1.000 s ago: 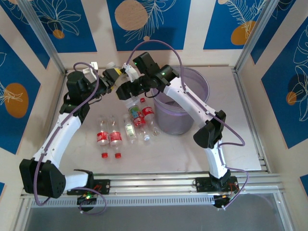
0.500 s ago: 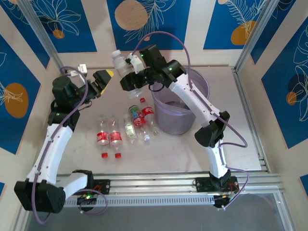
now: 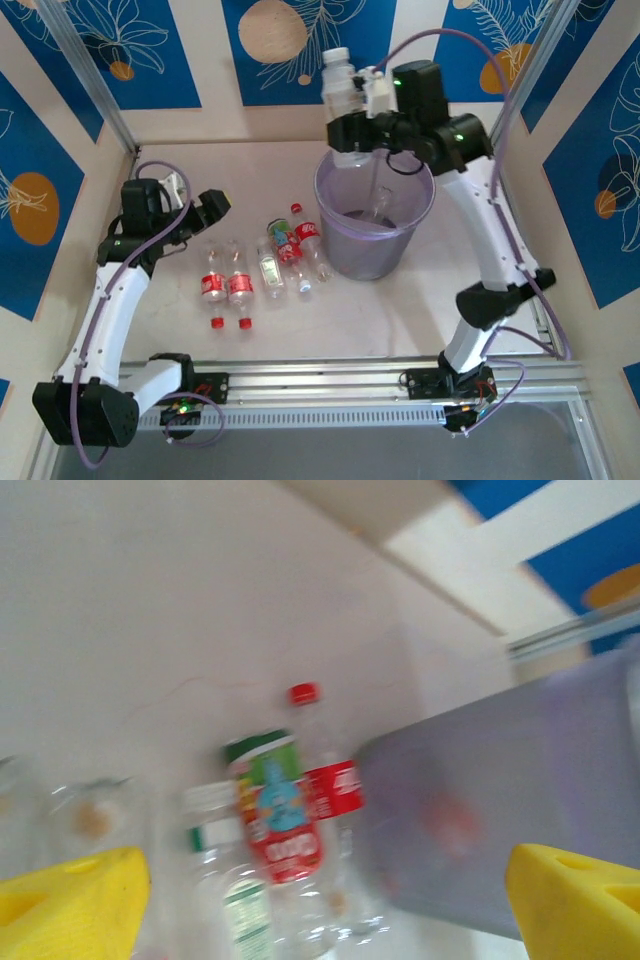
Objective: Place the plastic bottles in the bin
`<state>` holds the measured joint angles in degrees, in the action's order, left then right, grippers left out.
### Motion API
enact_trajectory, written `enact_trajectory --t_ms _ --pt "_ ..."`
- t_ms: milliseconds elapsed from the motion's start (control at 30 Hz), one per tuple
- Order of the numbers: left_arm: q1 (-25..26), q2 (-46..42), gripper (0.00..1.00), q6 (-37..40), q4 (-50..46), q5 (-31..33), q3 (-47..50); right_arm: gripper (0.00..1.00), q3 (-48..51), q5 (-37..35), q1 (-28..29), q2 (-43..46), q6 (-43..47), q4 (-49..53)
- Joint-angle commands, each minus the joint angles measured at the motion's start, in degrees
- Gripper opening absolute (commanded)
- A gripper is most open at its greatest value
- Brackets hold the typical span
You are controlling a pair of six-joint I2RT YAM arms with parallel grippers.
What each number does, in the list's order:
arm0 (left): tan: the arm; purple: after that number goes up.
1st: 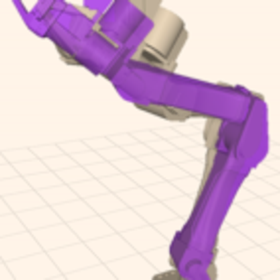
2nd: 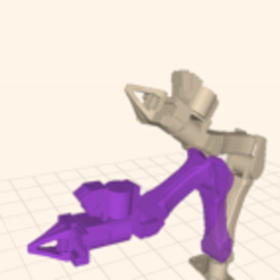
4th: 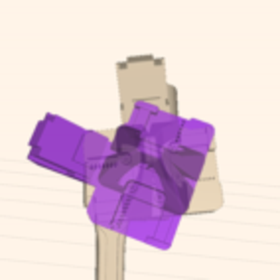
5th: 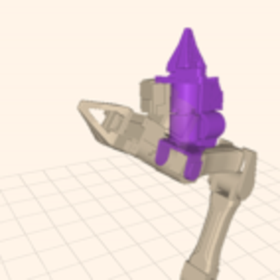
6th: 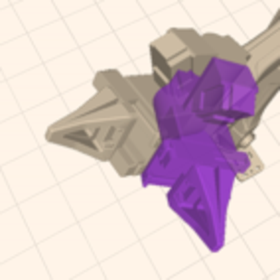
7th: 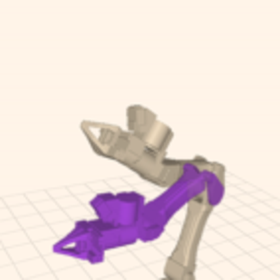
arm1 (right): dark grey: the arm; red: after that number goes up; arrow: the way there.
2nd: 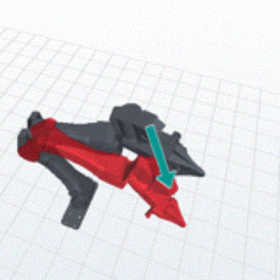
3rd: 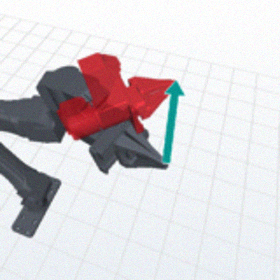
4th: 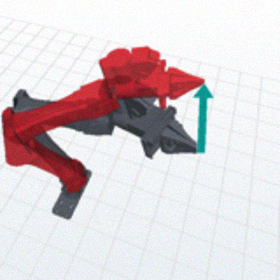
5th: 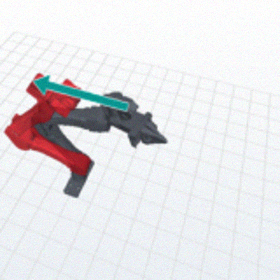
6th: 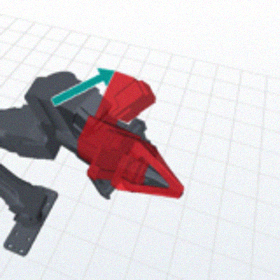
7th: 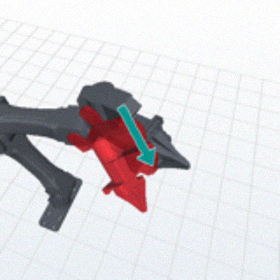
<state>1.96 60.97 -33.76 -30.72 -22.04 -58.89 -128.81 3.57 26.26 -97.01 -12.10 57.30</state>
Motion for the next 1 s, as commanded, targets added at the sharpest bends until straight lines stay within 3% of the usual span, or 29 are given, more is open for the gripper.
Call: enact_trajectory --t_ms 0,367,967 --pt "-0.5 0.9 0.89 7.0 -7.3 8.5 0.9 0.46 7.4 -1.6 -3.0 3.3 -1.0 2.1" --pt "-0.5 4.3 0.88 12.7 -12.4 18.6 2.6 0.45 27.0 -2.2 -7.6 10.0 -3.2 -0.9" --pt "-0.5 8.6 0.88 12.4 -10.6 19.8 7.0 0.48 39.5 2.4 -6.2 8.1 -9.3 -7.7"
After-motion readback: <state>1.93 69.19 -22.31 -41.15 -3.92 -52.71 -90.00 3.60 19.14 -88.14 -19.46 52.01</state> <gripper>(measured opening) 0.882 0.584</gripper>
